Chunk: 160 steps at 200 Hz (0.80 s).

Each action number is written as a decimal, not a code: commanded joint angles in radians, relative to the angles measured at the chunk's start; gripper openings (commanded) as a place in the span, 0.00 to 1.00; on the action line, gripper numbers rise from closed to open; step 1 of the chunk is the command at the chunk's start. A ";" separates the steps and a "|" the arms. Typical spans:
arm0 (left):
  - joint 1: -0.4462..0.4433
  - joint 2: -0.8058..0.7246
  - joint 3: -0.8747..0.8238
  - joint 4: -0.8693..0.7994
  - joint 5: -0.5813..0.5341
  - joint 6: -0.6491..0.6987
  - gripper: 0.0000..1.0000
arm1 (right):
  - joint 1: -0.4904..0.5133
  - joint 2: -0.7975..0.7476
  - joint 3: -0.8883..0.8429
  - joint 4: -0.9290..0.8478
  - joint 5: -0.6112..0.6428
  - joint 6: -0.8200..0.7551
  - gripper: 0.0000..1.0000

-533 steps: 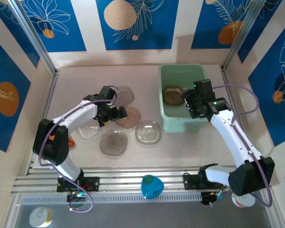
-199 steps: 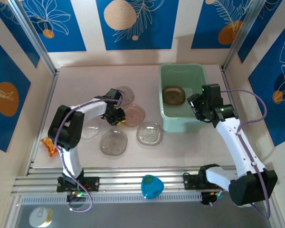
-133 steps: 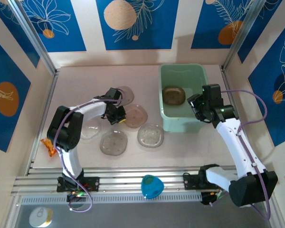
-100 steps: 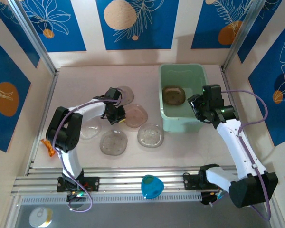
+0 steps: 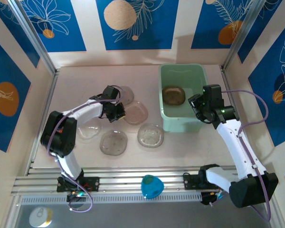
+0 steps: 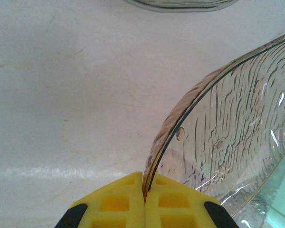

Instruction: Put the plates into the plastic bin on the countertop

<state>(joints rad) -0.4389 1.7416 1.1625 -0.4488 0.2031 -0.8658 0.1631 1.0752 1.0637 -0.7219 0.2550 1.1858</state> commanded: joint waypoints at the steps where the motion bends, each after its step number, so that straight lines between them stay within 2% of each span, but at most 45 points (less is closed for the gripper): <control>1: -0.006 -0.097 -0.012 -0.001 -0.027 0.041 0.00 | -0.003 -0.027 0.036 -0.019 0.025 -0.024 0.53; 42: -0.001 -0.215 0.012 -0.042 -0.087 0.114 0.00 | -0.010 -0.047 0.060 -0.029 0.027 -0.029 0.52; 100: 0.006 -0.294 0.193 -0.113 -0.145 0.243 0.00 | -0.004 -0.036 0.128 -0.033 -0.042 -0.028 0.53; 160: -0.017 -0.260 0.362 -0.076 -0.143 0.256 0.00 | 0.102 0.008 0.194 0.004 -0.094 -0.030 0.54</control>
<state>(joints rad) -0.4381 1.4689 1.4590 -0.5392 0.0734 -0.6388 0.2161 1.0592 1.2041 -0.7437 0.2054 1.1687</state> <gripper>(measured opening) 0.048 0.535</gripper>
